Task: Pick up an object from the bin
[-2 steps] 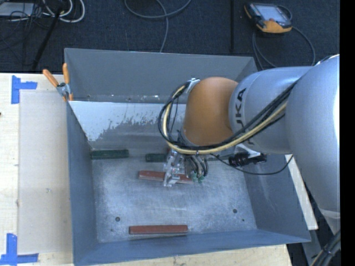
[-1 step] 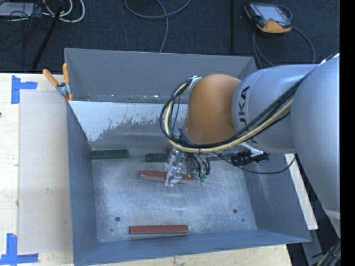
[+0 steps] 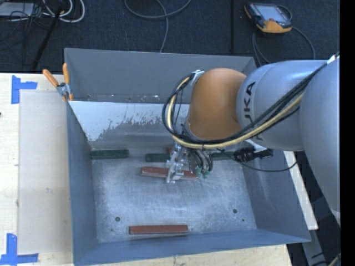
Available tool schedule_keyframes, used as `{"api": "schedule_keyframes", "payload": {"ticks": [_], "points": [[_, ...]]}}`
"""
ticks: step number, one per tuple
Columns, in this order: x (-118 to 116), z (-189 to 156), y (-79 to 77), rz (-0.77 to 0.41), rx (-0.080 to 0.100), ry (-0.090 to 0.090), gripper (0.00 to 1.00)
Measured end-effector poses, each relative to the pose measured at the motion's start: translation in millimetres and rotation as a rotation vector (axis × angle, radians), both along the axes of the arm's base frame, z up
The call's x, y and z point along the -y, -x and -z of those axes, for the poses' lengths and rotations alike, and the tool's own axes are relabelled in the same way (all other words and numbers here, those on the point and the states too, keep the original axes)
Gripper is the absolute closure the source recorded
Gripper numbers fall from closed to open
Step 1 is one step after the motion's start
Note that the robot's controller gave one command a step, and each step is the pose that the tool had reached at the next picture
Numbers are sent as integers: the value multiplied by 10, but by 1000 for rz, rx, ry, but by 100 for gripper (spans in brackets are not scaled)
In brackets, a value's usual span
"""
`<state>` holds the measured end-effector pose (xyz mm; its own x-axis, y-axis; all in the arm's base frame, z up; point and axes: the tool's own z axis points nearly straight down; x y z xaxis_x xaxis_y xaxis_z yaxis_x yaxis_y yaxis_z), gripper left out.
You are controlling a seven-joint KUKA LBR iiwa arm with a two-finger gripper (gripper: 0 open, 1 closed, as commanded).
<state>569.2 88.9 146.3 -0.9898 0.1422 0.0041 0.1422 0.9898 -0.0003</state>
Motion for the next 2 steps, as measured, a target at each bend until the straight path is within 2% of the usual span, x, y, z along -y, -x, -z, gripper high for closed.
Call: {"api": "schedule_keyframes", "payload": {"ticks": [2], "points": [[0, -279, -10, -1, 4, -1, 100]]}}
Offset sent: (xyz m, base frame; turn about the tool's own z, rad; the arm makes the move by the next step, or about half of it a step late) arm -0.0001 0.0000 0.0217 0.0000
